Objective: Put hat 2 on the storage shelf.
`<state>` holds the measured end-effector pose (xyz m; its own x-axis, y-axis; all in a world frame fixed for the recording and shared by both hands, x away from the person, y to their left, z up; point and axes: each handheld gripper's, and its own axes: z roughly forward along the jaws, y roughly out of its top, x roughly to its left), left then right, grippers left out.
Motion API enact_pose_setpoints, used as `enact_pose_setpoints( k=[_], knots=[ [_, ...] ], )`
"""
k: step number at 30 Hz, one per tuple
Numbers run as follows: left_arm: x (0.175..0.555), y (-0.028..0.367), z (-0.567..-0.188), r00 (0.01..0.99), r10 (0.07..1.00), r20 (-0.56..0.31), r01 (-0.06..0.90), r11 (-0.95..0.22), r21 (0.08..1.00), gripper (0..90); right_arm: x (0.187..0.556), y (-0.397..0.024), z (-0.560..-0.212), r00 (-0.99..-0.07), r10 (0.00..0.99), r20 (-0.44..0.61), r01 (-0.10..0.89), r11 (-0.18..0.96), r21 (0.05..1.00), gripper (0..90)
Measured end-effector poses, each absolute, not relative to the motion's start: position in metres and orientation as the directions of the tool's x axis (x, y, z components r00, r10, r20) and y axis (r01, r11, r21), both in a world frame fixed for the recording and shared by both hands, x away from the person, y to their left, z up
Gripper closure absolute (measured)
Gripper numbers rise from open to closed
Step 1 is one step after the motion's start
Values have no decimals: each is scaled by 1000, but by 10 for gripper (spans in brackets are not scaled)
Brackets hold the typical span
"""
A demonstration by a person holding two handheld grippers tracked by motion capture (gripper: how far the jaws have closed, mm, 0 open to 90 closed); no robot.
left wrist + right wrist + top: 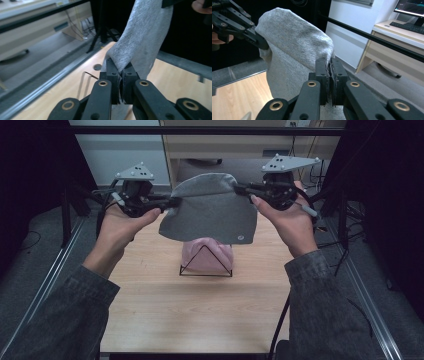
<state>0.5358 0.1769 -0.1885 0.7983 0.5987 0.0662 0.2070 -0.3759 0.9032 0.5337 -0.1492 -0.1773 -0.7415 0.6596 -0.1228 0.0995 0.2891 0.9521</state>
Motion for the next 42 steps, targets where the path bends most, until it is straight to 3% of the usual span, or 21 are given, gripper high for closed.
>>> enact_pose_setpoints(
  k=[14, 42],
  knots=[
    [595, 166, -202, 767, 636, 85, 203, -367, 908, 870, 594, -152, -193, -690, 717, -97, 130, 255, 958, 864],
    [620, 155, -239, 752, 651, 100, 219, -390, 894, 869, 629, -151, -222, -653, 753, -85, 203, 282, 938, 863]
  ],
)
